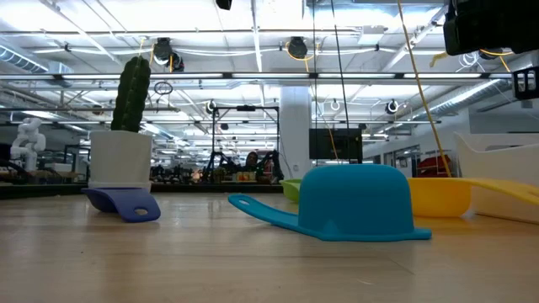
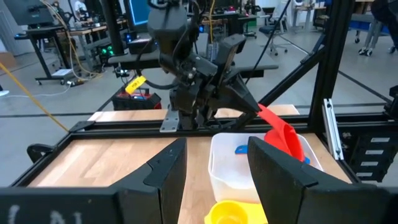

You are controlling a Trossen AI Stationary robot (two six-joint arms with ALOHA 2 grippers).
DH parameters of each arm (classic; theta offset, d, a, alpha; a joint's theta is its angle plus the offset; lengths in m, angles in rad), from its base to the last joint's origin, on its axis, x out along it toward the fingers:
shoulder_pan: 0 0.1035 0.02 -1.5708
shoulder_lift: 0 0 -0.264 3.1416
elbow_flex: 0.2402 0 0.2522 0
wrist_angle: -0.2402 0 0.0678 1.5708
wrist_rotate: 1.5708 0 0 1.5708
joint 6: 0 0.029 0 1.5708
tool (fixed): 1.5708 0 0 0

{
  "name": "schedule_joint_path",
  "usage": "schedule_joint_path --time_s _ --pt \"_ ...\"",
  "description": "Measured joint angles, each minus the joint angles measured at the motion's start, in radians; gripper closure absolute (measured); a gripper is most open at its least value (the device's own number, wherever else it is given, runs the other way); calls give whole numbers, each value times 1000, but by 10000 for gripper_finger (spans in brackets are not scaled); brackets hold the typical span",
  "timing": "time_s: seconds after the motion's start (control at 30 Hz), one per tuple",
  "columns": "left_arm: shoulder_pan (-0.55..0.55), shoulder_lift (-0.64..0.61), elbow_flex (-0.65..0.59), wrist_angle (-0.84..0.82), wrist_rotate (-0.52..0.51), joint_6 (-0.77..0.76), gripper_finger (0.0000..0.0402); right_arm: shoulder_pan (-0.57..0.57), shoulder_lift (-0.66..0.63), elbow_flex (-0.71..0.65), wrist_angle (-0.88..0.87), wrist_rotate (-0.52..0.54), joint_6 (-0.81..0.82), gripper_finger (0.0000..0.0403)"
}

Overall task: Nest measuring cups in basket
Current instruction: Stack the red measuring cup on top of the blue measuring cup into the white bin

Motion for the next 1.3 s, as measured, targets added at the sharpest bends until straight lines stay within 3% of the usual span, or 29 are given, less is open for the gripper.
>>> schedule_joint_path --time_s 0.2,0.5,0.77,1.0,1.17,1.3 --pt "-7 0 0 -5 0 3 229 0 0 0 -69 18 -29 397" --pt "-7 0 0 -5 0 7 229 0 0 0 -63 20 -37 350" --pt "-7 0 0 -5 0 8 229 0 -1 0 -37 -9 -44 398" --pt "-7 0 0 -4 0 8 229 0 -2 0 -31 -4 -59 402" --pt "-7 0 0 -4 0 8 229 0 -29 0 31 -3 48 380" --pt "-7 0 0 -4 0 9 229 0 -56 0 -18 10 81 361"
